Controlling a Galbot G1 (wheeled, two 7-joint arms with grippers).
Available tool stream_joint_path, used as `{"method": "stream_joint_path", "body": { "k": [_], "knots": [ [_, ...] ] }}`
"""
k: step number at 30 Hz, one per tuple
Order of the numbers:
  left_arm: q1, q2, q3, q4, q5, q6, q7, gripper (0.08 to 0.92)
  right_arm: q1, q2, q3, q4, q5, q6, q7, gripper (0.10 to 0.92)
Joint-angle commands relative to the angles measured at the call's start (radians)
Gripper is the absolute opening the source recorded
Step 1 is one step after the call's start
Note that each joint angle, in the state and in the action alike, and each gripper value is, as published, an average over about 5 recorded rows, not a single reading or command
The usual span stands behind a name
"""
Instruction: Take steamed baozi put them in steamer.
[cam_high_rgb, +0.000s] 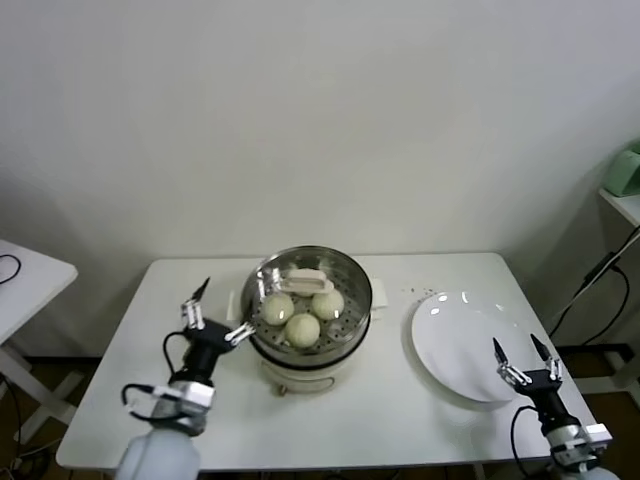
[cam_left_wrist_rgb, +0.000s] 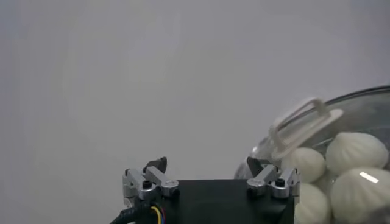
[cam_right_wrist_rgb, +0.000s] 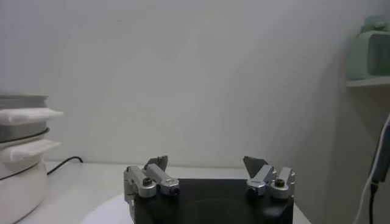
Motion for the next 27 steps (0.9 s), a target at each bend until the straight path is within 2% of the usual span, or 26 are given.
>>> {"method": "stream_joint_path", "body": {
  "k": [1,5,9,27],
  "knots": [
    [0.167,0.012,-0.320,0.330,-0.604,-0.464,0.043,0.823,-0.018,0.035,-0.004,0.000,-0.019,0.031,0.010,0.823],
    [0.176,0.003,-0.305,0.427,-0.610,-0.566,0.042,0.823,-0.031,0.049,-0.005,-0.002,-0.022,0.036,0.016,0.823],
    [0.172,-0.010,-0.298,0.462,-0.621,-0.603,0.040,0.823,-0.041,0.055,-0.007,-0.002,-0.022,0.036,0.020,0.823],
    [0.154,-0.004,-0.299,0.445,-0.649,-0.598,0.041,0.823,-0.054,0.056,-0.003,-0.001,-0.033,0.034,0.017,0.823]
  ]
}}
